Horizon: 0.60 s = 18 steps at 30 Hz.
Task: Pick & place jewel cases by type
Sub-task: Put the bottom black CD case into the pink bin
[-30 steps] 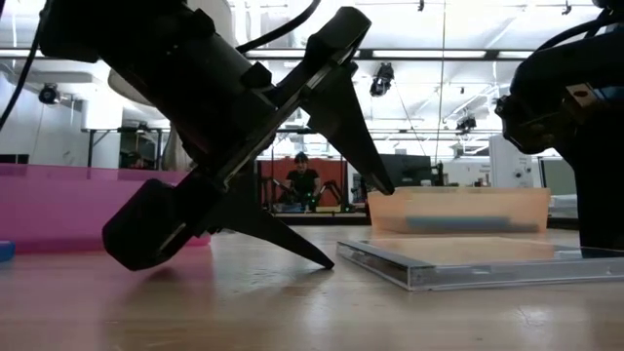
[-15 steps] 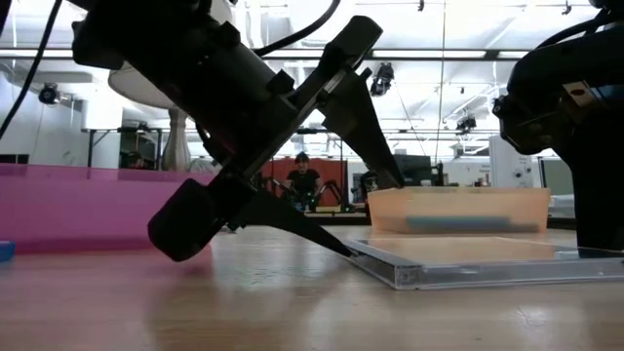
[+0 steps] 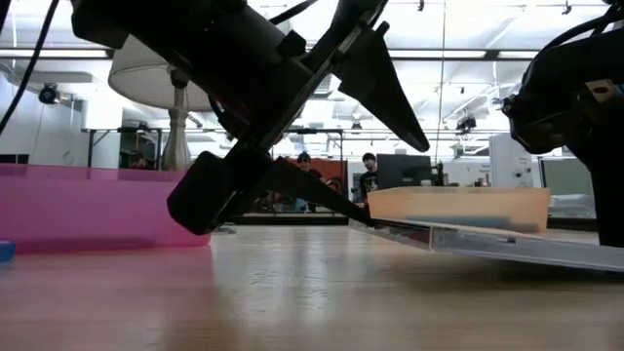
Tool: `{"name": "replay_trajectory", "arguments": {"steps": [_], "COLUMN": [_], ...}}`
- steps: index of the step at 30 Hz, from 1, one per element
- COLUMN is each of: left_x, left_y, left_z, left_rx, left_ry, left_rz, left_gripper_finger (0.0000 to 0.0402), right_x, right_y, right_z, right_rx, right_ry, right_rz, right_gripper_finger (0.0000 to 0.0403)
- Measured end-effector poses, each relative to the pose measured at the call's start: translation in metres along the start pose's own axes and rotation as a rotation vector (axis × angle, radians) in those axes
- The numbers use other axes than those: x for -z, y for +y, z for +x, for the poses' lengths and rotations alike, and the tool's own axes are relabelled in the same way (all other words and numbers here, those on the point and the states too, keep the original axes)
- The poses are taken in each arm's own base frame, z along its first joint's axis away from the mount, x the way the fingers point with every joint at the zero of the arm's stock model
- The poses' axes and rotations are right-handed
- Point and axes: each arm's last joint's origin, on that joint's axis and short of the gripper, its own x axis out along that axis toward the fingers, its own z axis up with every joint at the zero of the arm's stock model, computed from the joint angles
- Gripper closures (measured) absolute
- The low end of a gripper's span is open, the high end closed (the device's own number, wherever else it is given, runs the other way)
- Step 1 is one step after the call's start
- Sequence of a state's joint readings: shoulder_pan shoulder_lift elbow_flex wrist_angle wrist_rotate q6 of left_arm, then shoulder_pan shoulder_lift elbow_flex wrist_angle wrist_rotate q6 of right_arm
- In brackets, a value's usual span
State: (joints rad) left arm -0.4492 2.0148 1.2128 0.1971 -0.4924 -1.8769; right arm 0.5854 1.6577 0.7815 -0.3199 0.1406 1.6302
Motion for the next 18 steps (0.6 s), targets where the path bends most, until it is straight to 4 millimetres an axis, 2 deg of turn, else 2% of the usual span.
{"name": "replay_trajectory", "arguments": {"steps": [11, 18], "left_x": [0.0031, 0.0013], "left_y": [-0.001, 0.0046], "left_z": [-0.0018, -0.0012], "left_rx": [0.006, -0.06], "left_ry": [0.013, 0.04], "left_rz": [-0.001, -0.001], "left_gripper_finger": [0.0145, 0.0145], "right_x": [0.0, -0.0001], "right_y": [0.0001, 0.0006], "right_z": [0.0, 0.0], "right_rx": [-0.001, -0.005], "right_ry": [-0.001, 0.004], "right_rz": [-0.011, -0.01], "right_gripper_finger": [0.0395, 0.0394]}}
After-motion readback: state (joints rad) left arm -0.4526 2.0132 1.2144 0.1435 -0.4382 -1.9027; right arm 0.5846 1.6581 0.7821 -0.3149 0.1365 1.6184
